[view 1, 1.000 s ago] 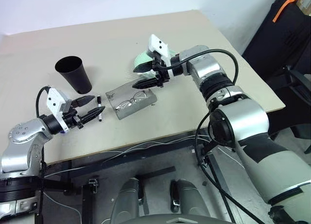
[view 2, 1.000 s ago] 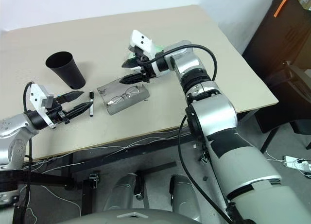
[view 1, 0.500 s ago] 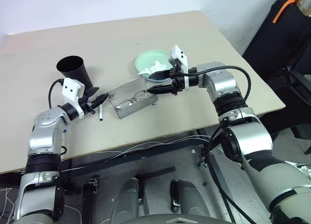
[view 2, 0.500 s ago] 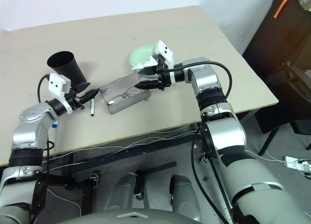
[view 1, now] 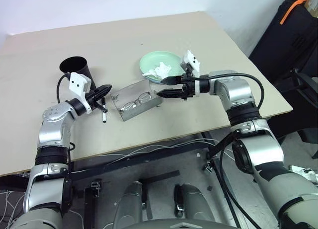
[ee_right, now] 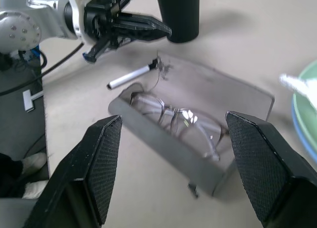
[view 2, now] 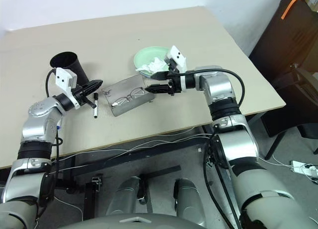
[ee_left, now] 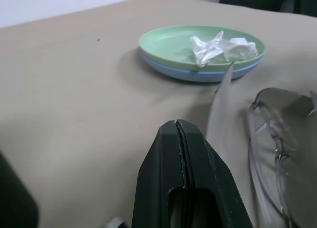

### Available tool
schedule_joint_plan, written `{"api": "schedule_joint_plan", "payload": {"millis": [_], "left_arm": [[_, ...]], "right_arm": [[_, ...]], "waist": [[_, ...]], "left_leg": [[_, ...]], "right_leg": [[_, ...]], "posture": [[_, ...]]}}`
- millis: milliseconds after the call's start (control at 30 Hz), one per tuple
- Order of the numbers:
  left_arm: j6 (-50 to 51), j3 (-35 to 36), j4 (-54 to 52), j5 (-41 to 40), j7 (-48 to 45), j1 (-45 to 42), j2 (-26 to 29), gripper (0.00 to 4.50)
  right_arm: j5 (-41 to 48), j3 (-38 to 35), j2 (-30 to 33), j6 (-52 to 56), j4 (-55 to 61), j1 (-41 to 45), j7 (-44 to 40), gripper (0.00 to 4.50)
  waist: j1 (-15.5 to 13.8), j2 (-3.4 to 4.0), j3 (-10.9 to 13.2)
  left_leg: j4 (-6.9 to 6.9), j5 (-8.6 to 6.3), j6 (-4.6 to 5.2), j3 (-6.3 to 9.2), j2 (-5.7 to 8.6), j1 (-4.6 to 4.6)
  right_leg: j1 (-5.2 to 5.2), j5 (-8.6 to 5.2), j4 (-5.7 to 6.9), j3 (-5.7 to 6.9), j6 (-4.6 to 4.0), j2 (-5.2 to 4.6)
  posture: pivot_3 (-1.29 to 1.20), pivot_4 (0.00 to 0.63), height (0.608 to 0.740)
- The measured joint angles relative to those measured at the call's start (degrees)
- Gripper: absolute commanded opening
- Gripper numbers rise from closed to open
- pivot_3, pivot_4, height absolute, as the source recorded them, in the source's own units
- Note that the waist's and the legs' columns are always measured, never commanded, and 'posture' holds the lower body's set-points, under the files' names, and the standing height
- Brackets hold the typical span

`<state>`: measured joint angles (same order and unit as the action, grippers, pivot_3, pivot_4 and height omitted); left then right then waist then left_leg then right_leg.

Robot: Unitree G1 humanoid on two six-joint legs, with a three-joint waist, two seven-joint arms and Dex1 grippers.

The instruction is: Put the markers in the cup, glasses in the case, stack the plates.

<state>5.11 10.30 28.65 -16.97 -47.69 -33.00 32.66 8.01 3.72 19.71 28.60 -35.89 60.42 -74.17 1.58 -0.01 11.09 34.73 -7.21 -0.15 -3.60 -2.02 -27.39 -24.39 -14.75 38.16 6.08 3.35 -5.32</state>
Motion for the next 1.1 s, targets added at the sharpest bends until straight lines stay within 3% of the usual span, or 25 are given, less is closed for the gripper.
{"api": "schedule_joint_plan", "payload": {"millis": [533,800,967,1100], "left_arm": [[-8.2,-4.0,15.2,6.6,1.2,-8.1,-2.9,0.02],[-11.5,-5.0,14.6,5.9,-5.5,-8.0,-4.1,0.02],[-8.0,-4.8,7.1,1.0,-14.7,-4.0,-1.5,0.02],[-6.4,-5.0,4.3,0.6,-16.7,-2.0,0.5,0.02]], "right_arm": [[1.7,1.6,3.7,3.6,5.5,-4.5,3.0,3.52],[2.1,1.6,3.9,3.5,5.5,-5.3,5.3,3.52],[2.1,1.6,4.2,3.2,5.5,-6.0,6.2,3.52],[2.1,1.7,4.3,2.9,5.5,-6.0,6.8,3.52]], "waist": [[-0.9,-0.01,0.0],[-0.9,-0.02,0.0],[-0.8,-0.01,0.0],[-0.8,0.0,0.0]], "left_leg": [[0.22,-0.1,-0.01,0.1,-0.08,-0.14],[0.22,-0.08,0.03,0.1,-0.11,-0.14],[0.21,-0.1,0.01,0.14,-0.14,-0.14],[0.21,-0.11,-0.01,0.16,-0.18,-0.14]], "right_leg": [[-0.01,0.1,-0.04,0.05,-0.04,-0.01],[-0.02,0.1,-0.04,0.05,-0.03,0.0],[-0.03,0.1,-0.05,0.03,-0.05,-0.03],[-0.04,0.09,-0.08,0.03,-0.11,-0.05]], "posture": [[0.0,0.15,0.727],[0.0,0.15,0.727],[0.0,0.15,0.727],[0.0,0.15,0.727]]}}
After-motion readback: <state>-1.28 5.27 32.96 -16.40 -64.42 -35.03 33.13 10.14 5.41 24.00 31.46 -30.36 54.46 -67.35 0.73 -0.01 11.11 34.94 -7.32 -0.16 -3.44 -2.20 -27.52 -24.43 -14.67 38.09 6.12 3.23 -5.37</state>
